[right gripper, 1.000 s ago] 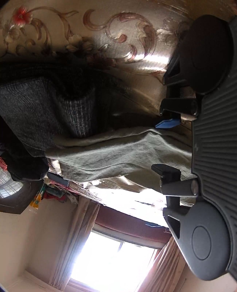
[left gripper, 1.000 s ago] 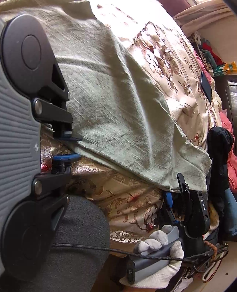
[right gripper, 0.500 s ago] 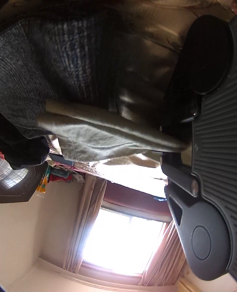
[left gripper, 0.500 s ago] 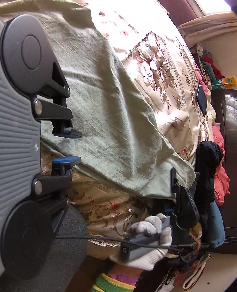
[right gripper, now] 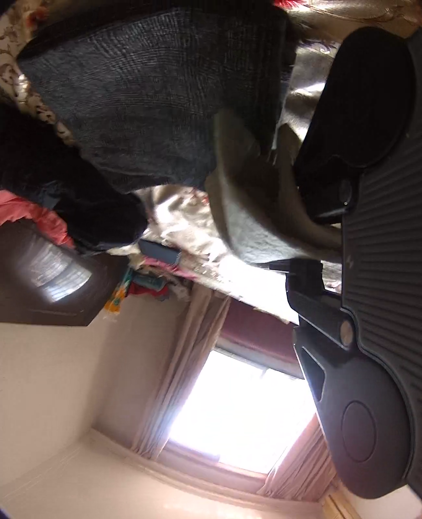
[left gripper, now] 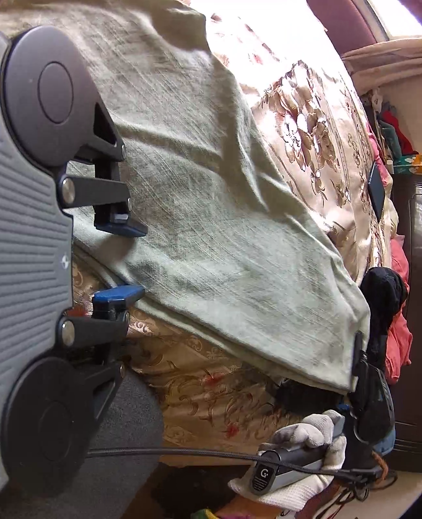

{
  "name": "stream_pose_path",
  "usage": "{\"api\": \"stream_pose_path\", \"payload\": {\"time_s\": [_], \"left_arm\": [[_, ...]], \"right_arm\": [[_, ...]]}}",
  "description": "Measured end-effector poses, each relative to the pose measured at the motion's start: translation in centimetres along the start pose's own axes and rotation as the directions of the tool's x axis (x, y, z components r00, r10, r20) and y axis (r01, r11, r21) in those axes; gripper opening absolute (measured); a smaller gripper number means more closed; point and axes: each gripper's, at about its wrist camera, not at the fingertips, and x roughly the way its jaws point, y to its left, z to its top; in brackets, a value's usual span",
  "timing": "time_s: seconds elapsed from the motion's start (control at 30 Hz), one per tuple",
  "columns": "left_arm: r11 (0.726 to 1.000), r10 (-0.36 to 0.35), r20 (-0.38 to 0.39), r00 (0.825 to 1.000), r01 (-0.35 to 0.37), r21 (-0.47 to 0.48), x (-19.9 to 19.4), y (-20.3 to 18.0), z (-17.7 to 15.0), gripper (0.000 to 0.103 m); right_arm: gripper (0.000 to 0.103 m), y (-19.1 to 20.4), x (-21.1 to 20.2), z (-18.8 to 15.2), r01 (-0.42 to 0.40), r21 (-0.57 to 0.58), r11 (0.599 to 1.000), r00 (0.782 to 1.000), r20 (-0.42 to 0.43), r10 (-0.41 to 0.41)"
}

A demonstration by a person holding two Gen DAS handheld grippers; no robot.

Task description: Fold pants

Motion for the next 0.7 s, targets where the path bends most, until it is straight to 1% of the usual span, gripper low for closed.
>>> {"api": "stream_pose_path", "payload": {"time_s": [0.03,0.07,0.1,0.13,0.17,0.2,0.23,0.27,0.3,0.37,0.4,0.43,0.47,0.5,0.53,0.57,0.6,0.63,0.67,0.7], "left_arm": [[1.0,-0.006,0.014,1.0,0.006,-0.007,-0.3,0.1,0.2,0.046],[1.0,-0.007,0.026,1.0,0.007,-0.015,-0.6,0.3,0.2,0.046],[1.0,0.0,0.044,0.999,0.001,-0.028,-1.2,0.6,0.0,0.046],[0.999,0.006,0.056,0.998,-0.004,-0.04,-1.8,0.9,-0.2,0.046],[0.999,0.013,0.067,0.998,-0.009,-0.054,-2.5,1.3,-0.5,0.046],[0.998,0.024,0.074,0.997,-0.019,-0.068,-3.2,1.9,-0.9,0.046],[0.996,0.043,0.081,0.996,-0.036,-0.084,-4.1,2.6,-1.5,0.046],[0.993,0.068,0.087,0.994,-0.059,-0.104,-5.2,3.4,-2.3,0.046],[0.988,0.093,0.091,0.991,-0.081,-0.131,-6.3,4.2,-3.1,0.046],[0.971,0.148,0.093,0.985,-0.127,-0.205,-8.7,6.0,-4.9,0.046],[0.954,0.184,0.092,0.979,-0.155,-0.257,-10.2,7.2,-6.0,0.047],[0.934,0.217,0.092,0.972,-0.18,-0.308,-11.6,8.2,-7.1,0.047],[0.91,0.248,0.088,0.965,-0.2,-0.364,-12.9,9.1,-8.3,0.047],[0.882,0.272,0.082,0.959,-0.214,-0.419,-14.4,10.0,-9.7,0.047],[0.857,0.287,0.077,0.955,-0.22,-0.467,-15.7,10.8,-11.1,0.047],[0.831,0.299,0.073,0.951,-0.222,-0.51,-17.0,11.5,-12.5,0.048],[0.805,0.313,0.067,0.947,-0.228,-0.548,-18.0,11.9,-14.0,0.048],[0.781,0.329,0.056,0.943,-0.239,-0.577,-18.8,12.3,-15.2,0.048],[0.762,0.342,0.045,0.939,-0.249,-0.598,-19.3,12.4,-16.3,0.048],[0.77,0.337,0.06,0.94,-0.238,-0.592,-19.6,12.5,-17.1,0.048]], "right_arm": [[0.007,-0.3,0.8,0.2,0.044,0.058,0.997,0.998,-0.051,-0.041],[0.005,0.1,0.5,0.1,0.022,0.065,0.998,0.999,-0.042,-0.019],[0.005,1.4,-0.2,-0.1,-0.01,0.012,1.0,1.0,-0.018,0.01],[0.005,3.3,-1.0,-0.4,-0.018,-0.081,0.997,1.0,0.016,0.019],[0.005,6.3,-1.5,-1.2,-0.005,-0.218,0.976,0.999,0.035,0.013],[0.005,8.6,-1.5,-1.9,-0.003,-0.311,0.95,0.999,0.03,0.013],[0.005,10.8,-1.2,-3.0,-0.016,-0.401,0.916,1.0,0.009,0.021],[0.005,13.5,-0.8,-5.0,-0.043,-0.511,0.858,0.999,-0.028,0.033],[0.004,15.9,-0.4,-7.2,-0.07,-0.607,0.791,0.997,-0.063,0.04],[0.004,19.7,0.8,-12.4,-0.133,-0.758,0.638,0.99,-0.137,0.044],[0.004,21.4,1.5,-15.5,-0.176,-0.818,0.548,0.982,-0.183,0.043],[0.004,23.0,2.0,-19.5,-0.236,-0.873,0.427,0.969,-0.245,0.036],[0.004,23.9,2.3,-22.6,-0.284,-0.901,0.329,0.956,-0.293,0.024],[0.004,24.9,2.5,-27.4,-0.351,-0.922,0.164,0.934,-0.357,-0.003],[0.004,25.2,2.4,-30.6,-0.392,-0.919,0.04,0.919,-0.393,-0.026],[0.004,25.0,2.2,-34.7,-0.434,-0.893,-0.124,0.901,-0.43,-0.058],[0.004,24.4,1.9,-38.2,-0.454,-0.85,-0.266,0.89,-0.447,-0.089],[0.004,23.5,1.7,-40.7,-0.466,-0.806,-0.364,0.881,-0.459,-0.112],[0.003,22.8,1.6,-43.0,-0.496,-0.761,-0.418,0.864,-0.481,-0.148],[0.003,22.3,1.5,-44.3,-0.527,-0.74,-0.419,0.847,-0.499,-0.185]]}}
